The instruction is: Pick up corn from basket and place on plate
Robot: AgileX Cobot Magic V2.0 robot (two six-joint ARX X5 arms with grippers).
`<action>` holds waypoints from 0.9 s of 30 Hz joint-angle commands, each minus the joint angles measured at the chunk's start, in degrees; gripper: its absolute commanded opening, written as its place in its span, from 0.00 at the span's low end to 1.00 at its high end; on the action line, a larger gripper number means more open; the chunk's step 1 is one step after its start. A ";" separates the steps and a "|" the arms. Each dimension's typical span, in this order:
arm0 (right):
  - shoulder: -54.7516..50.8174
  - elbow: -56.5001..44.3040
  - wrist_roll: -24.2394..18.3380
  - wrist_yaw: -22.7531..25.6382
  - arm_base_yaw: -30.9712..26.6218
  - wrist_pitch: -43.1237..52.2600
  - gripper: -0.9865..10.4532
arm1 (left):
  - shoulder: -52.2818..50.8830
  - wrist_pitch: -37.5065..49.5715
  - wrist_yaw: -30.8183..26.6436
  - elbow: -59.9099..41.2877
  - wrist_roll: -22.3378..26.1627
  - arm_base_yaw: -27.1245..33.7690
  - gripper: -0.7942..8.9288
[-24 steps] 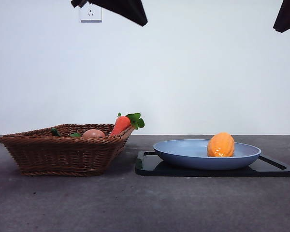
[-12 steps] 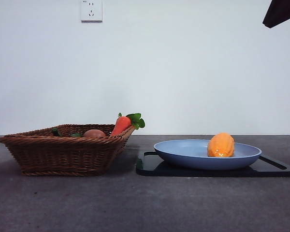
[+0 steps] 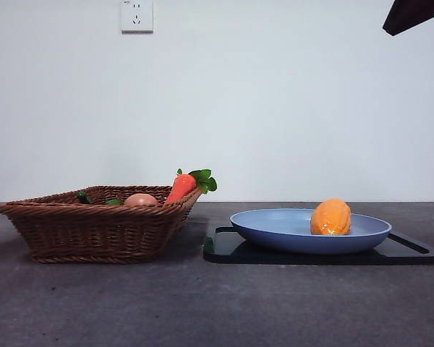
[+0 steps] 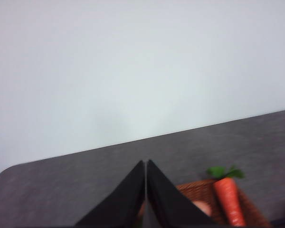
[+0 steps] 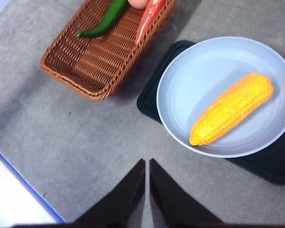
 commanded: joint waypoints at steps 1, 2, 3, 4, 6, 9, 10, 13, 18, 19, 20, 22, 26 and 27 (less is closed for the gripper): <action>0.48 0.83 -0.28 -0.04 0.17 1.01 0.09 | -3.82 4.26 0.09 -8.09 0.57 1.97 0.09; 0.48 0.83 -0.28 -0.04 0.15 1.27 0.09 | -5.51 5.51 0.09 -11.04 0.57 2.56 0.09; 0.48 0.83 -0.28 -0.04 0.15 1.53 0.09 | -7.10 6.51 0.09 -13.79 0.57 2.91 0.09; 0.48 0.83 -0.28 0.00 0.15 1.84 0.09 | -8.48 7.08 0.09 -16.09 0.57 3.13 0.09; 0.48 0.83 -0.28 0.04 0.15 2.80 0.09 | -11.54 8.13 0.07 -21.00 0.61 3.39 0.09; 0.48 0.83 -0.28 0.04 0.17 4.00 0.09 | -16.17 8.87 0.07 -27.41 0.59 3.69 0.09; 0.48 0.83 -0.28 0.04 0.17 4.22 0.09 | -17.53 8.96 0.07 -29.14 0.59 3.78 0.09; 0.48 0.83 -0.28 0.04 0.17 5.11 0.09 | -22.18 9.09 -0.35 -34.64 0.59 3.89 0.09; 0.48 0.83 -0.28 0.09 0.17 7.15 0.09 | -29.70 8.44 -2.03 -41.59 0.55 3.89 0.09; 0.48 0.83 -0.28 0.09 0.15 7.23 0.09 | -30.93 7.82 -2.19 -42.31 0.55 3.89 0.09; 0.48 0.83 -0.28 0.07 0.17 7.32 0.09 | -32.13 7.23 -2.40 -42.97 0.52 3.89 0.09; 0.48 0.83 -0.28 0.09 0.17 7.63 0.09 | -34.12 5.95 -2.60 -43.93 0.55 3.89 0.09; 0.48 0.83 -0.28 0.09 0.17 8.98 0.09 | -37.16 0.48 -3.23 -44.33 0.57 3.89 0.09; 0.48 0.83 -0.28 0.09 0.17 9.40 0.09 | -37.62 -0.72 -3.87 -44.33 0.57 3.89 0.09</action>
